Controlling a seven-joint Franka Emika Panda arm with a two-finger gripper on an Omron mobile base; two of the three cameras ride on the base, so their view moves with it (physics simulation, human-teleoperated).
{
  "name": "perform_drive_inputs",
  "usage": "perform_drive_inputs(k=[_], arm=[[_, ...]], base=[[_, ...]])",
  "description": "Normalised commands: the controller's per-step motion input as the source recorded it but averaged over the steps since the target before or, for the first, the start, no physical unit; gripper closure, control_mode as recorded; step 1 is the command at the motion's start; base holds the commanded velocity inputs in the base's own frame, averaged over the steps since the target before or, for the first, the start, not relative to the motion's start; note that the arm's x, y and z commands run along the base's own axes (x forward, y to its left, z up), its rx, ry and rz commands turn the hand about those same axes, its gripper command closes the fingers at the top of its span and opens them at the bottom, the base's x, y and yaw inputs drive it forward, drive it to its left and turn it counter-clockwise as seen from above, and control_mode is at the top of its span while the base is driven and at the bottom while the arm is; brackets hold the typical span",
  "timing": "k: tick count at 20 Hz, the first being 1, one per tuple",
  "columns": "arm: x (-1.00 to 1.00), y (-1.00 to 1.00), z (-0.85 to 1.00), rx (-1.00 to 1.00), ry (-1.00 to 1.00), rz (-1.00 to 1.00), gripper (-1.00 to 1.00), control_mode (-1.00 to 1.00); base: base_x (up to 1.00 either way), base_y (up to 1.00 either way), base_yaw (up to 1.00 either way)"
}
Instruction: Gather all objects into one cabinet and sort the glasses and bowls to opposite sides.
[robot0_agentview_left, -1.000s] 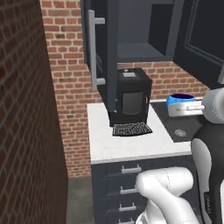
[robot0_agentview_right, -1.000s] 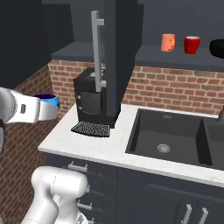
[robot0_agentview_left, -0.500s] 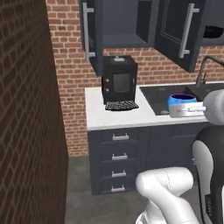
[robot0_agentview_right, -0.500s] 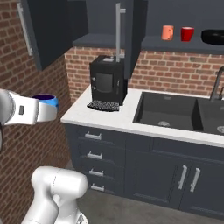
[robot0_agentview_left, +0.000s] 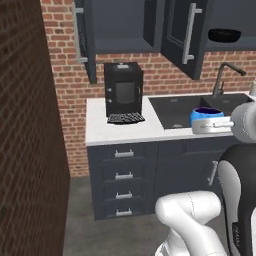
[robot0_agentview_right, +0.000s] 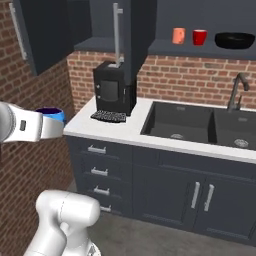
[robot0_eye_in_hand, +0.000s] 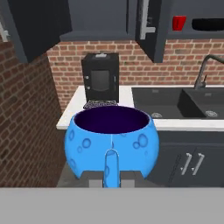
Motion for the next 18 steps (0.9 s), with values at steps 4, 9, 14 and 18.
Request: perform_drive_inputs(k=[4,9,14,18], arm=[[0.0,0.0,0.0,0.0,0.0,0.0,1.0,1.0],[0.0,0.0,0.0,0.0,0.0,0.0,1.0,1.0],[0.0,0.0,0.0,0.0,0.0,0.0,1.0,1.0],[0.0,0.0,0.0,0.0,0.0,0.0,1.0,1.0]], base=[[0.0,-0.74,0.0],[0.0,-0.67,0.0],[0.0,-0.59,0.0],[0.0,-0.59,0.0]])
